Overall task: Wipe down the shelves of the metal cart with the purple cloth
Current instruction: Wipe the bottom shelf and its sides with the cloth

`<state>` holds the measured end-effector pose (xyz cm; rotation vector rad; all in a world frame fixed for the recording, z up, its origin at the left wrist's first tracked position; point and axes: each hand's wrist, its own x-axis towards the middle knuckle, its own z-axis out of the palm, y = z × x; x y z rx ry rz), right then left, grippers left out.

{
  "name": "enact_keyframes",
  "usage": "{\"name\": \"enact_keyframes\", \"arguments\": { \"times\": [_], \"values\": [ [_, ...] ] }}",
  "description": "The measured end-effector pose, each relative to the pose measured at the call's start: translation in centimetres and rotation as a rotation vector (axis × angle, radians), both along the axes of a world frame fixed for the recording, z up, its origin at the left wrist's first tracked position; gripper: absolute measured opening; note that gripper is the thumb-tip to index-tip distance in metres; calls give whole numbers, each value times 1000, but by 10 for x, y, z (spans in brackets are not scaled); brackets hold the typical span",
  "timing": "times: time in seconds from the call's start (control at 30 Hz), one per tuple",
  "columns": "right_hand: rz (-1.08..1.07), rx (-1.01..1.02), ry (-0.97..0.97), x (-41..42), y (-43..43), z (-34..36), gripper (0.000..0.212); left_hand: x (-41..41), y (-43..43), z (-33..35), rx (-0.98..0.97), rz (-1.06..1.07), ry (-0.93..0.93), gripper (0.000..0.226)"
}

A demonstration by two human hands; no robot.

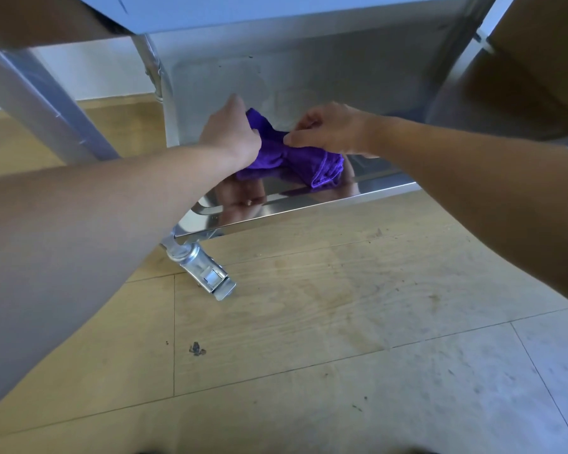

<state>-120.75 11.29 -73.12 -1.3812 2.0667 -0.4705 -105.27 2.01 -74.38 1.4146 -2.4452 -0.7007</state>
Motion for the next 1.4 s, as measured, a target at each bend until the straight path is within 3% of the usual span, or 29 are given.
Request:
{"name": "enact_keyframes", "arguments": {
  "times": [0.13, 0.2, 0.27, 0.37, 0.5, 0.67, 0.77, 0.83, 1.03, 1.1, 1.2, 1.3, 1.4],
  "values": [
    [-23, -7, -127, -3, -4, 0, 25, 1, 4, 3, -8, -19, 86, 26],
    [-55, -11, -184, -7, -4, -2, 36, 2, 2, 4, -36, -35, 117, 26],
    [-63, -79, -102, -8, -4, -2, 41, 3, 0, 6, -70, -59, 154, 25],
    [-65, -219, 7, -8, -2, -4, 28, 2, 1, 8, -58, -94, 211, 26],
    [-18, -232, 69, -7, 0, -5, 26, 1, 4, 8, 22, -104, 218, 38],
    [48, 7, 64, -6, 2, 3, 60, 3, 0, 8, -9, -139, 91, 35],
    [104, 78, 102, -3, 2, 5, 58, 3, 0, 6, -79, -176, 51, 27],
    [84, 3, 172, -3, -2, 4, 57, 3, 1, 7, -157, -212, 61, 23],
    [-123, -452, 649, -22, -11, 17, 42, -5, 4, 29, -468, -314, 236, 17],
    [-8, -402, 628, -29, -8, 19, 55, -6, 3, 27, -474, -352, 170, 18],
    [66, -247, 465, -34, 4, 6, 65, 4, 2, 12, -290, -490, -24, 25],
    [24, -376, 397, -38, 9, -6, 36, 19, 1, 0, -165, -605, -137, 28],
    [7, -563, 379, -33, 6, -7, 18, 20, -2, 1, -129, -565, -89, 27]
  ]
}}
